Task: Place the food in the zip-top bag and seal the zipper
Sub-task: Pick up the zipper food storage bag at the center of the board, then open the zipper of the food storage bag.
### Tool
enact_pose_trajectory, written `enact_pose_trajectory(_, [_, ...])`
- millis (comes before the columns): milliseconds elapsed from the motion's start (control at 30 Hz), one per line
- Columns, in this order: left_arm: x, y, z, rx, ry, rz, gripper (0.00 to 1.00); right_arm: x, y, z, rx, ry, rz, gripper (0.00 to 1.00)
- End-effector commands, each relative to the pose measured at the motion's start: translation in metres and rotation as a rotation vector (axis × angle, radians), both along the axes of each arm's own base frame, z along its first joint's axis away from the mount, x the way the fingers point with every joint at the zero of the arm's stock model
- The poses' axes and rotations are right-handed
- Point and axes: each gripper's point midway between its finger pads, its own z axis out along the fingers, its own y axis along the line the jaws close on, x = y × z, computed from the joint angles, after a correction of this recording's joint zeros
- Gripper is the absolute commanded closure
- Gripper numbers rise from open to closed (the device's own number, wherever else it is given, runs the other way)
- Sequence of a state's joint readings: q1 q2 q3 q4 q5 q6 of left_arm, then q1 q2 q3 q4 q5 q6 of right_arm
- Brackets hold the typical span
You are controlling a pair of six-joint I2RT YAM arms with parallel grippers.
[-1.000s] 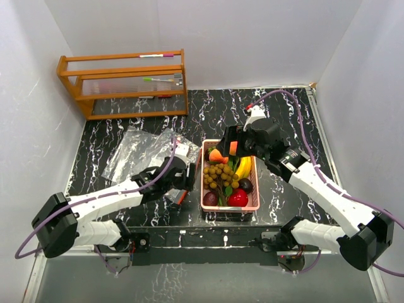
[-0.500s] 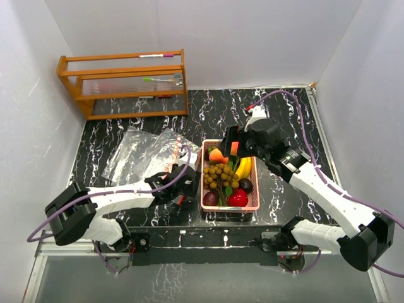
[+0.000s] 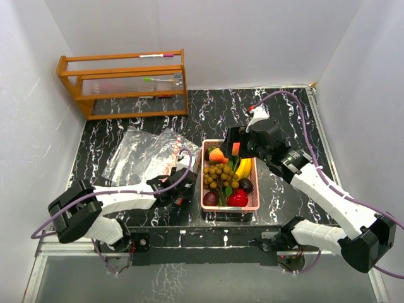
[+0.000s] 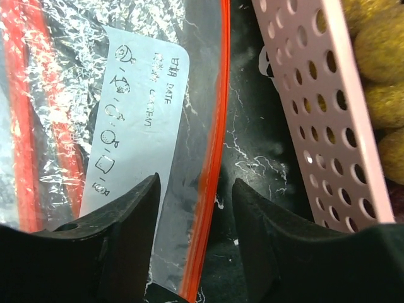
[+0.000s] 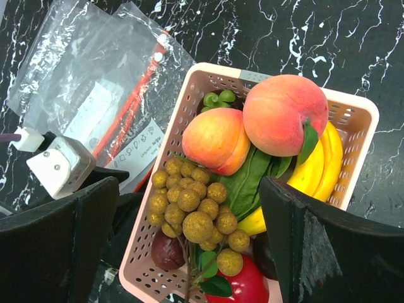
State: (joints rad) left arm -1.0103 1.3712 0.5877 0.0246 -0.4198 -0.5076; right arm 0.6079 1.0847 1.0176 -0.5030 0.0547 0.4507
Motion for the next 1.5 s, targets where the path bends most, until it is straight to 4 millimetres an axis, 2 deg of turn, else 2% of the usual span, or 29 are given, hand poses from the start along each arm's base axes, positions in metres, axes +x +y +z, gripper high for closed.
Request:
enact_pose_trajectory(0, [0.000,0.005,-0.010,0.019,-0.007,0.019,0.57,0.004,-0.001,0.032,0.040,-0.083,-0.015,0.01])
enact_pose_trajectory(200, [0.003,0.010,-0.016,0.050,-0.017,0.035,0.95,0.003,-0.001,0.037,0.046,-0.086,-0.010,0.01])
enact_pose_trajectory(233, [0.004,0.010,-0.013,0.052,-0.022,0.039,1.00,0.002,-0.001,0.038,0.047,-0.085,-0.007,0.01])
enact_pose_trajectory(300, [0.007,0.011,-0.002,0.051,-0.039,0.050,1.00,0.002,0.001,0.039,0.050,-0.082,0.002,0.01])
enact_pose_trajectory(400, [0.015,0.018,0.038,0.027,-0.113,0.093,1.00,0.000,0.009,0.038,0.062,-0.060,0.039,0.02])
enact_pose_trajectory(533, [0.026,0.027,0.107,-0.028,-0.250,0.124,1.00,-0.004,0.023,0.038,0.095,-0.034,0.084,0.05])
enact_pose_trajectory(600, [0.029,0.031,0.135,-0.058,-0.304,0.129,1.00,-0.006,0.029,0.043,0.120,-0.041,0.093,0.06])
enact_pose_trajectory(667, [0.031,0.029,0.155,-0.086,-0.343,0.118,1.00,-0.008,0.038,0.049,0.140,-0.045,0.109,0.08])
enact_pose_trajectory(733, [0.033,0.024,0.165,-0.107,-0.366,0.104,1.00,-0.010,0.050,0.052,0.147,-0.045,0.129,0.09])
enact_pose_trajectory(800, [0.036,0.016,0.166,-0.122,-0.375,0.089,1.00,-0.011,0.065,0.054,0.134,-0.048,0.149,0.09])
enact_pose_trajectory(933, [0.042,-0.002,0.155,-0.145,-0.372,0.065,1.00,-0.010,0.090,0.057,0.095,-0.068,0.160,0.09])
enact_pose_trajectory(1067, [0.042,-0.018,0.145,-0.185,-0.350,0.039,1.00,0.002,0.090,0.060,0.097,-0.101,0.104,0.09])
enact_pose_trajectory(1333, [0.030,-0.039,0.138,-0.267,-0.305,-0.010,1.00,0.024,0.082,0.026,0.040,-0.087,-0.032,0.17])
enact_pose_trajectory(1467, [0.028,-0.042,0.136,-0.262,-0.298,-0.024,1.00,0.029,0.085,0.022,0.048,-0.094,-0.038,0.22])
